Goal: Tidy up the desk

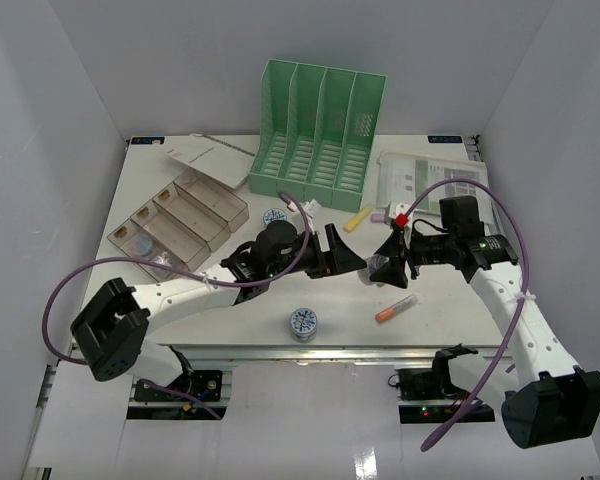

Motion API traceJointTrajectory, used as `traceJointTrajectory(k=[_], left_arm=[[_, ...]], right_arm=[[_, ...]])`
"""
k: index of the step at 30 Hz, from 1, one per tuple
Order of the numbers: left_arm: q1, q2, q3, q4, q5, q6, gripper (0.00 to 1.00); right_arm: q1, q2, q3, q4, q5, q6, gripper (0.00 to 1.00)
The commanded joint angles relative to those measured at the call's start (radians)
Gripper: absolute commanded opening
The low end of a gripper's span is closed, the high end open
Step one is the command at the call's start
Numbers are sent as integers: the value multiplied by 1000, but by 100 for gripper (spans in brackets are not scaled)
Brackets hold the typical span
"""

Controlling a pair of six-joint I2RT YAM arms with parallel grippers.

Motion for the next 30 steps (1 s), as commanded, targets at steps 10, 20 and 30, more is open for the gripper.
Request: traceJointTrajectory(k=[10,20,30], left_arm=[[-70,90,102,90,-13,-36,98],[-82,117,154,25,-12,-24,97],[-89,171,202,-39,-12,-19,69]], right_arm=[[24,-61,-22,38,-7,-18,23],[33,-55,-15,55,10,2,23],[45,-63,-28,81,43,28,43]])
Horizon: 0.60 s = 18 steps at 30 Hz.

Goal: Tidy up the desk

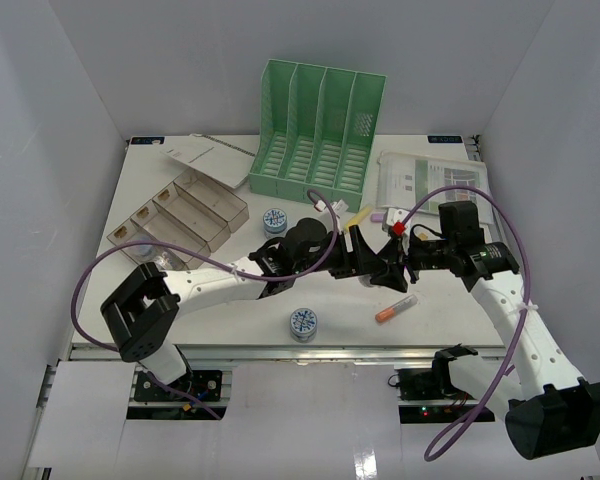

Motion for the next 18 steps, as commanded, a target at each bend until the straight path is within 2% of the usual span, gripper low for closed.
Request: traceJointTrajectory(k=[1,3,6,11,14,18], left_arm=[[-11,6,52,-36,5,13,64],[-11,6,56,-38,2,14,55],[-11,-8,51,-39,-10,13,43],[-13,-44,31,-46,-46,13,38],[-11,-60,22,-57,-69,14,37],[-10,-82,7,-84,-101,23,34]], right_arm=[[9,-12,1,60,-13,23,48],[10,-19,-3,64,-3,27,65],[10,-36,-29,89,10,44,77],[11,-47,-47,115,47,70,97],[10,-47,-47,121,57,79,91],[10,-44,-35,120,72,92,90]])
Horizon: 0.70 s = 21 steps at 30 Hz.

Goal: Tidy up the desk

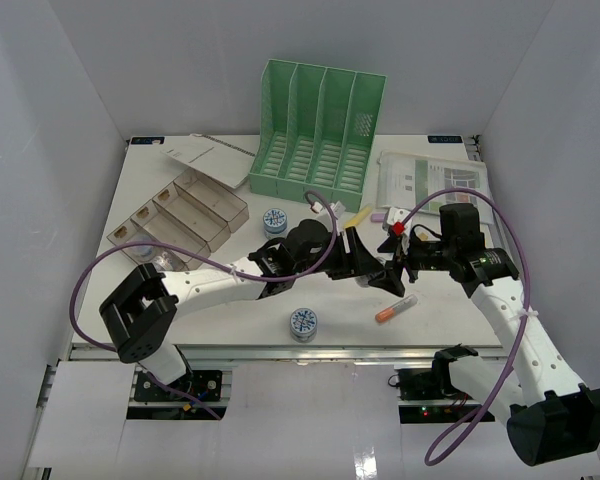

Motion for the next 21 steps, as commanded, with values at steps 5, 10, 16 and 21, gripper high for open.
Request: traceJointTrajectory(k=[5,10,16,21], left_arm=[[16,-134,-35,-94,-124,44,32],[75,-249,-77,-258,-233,76,28],[224,-443,-105,-571,-359,153,27],[527,-642,-128,-786,-392,285,22]], right_arm=[[5,-26,18,27,42,30,90],[4,-69,-9,28,84,30,90],[-2,-102,-47,42,93,70,90],[-5,-139,-119,106,77,121,90]])
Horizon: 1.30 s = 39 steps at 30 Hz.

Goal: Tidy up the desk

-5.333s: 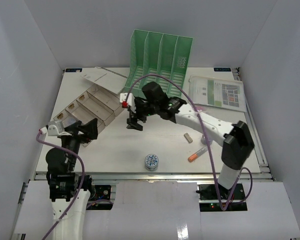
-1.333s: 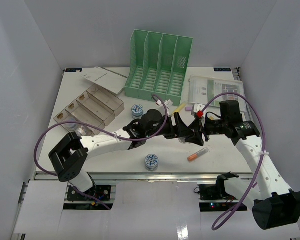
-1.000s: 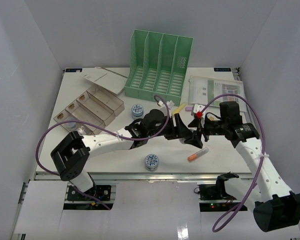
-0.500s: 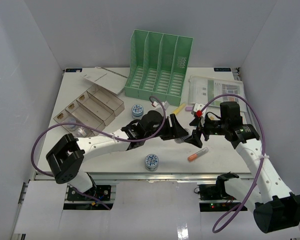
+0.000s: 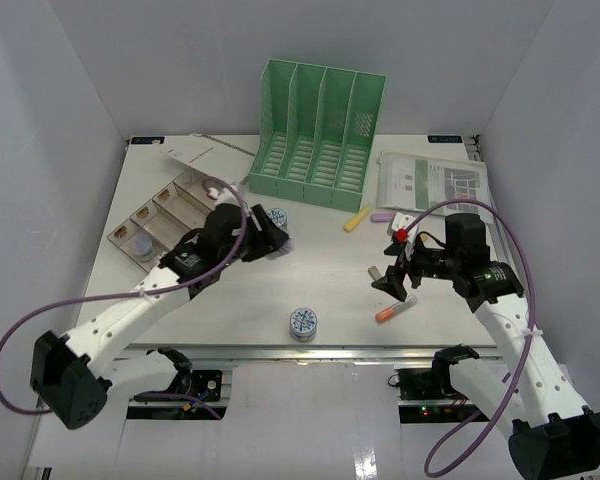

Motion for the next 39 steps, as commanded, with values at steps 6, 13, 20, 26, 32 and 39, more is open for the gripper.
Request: traceJointTrajectory(k=[6,13,20,26,32,39], left_arm=[[530,-184,23,-313,-215,313,13],[855,-28,63,-224,-134,379,9],[896,160,124,-178,-101,380,9],[895,232,131,-151,-75,409,11],[897,262,122,-132,-91,447,11],[926,310,124,-115,-67,459,11]], right_arm=[[-32,-74,-101,99,-45,85,90],[-84,-157,-159,132,-112,99,90],[-104,-215,-182,130,-167,103,90],[-104,-246,-185,127,-170,103,90],[-104,-254,-184,125,-175,103,90],[-103,-255,-183,124,-175,105,90]])
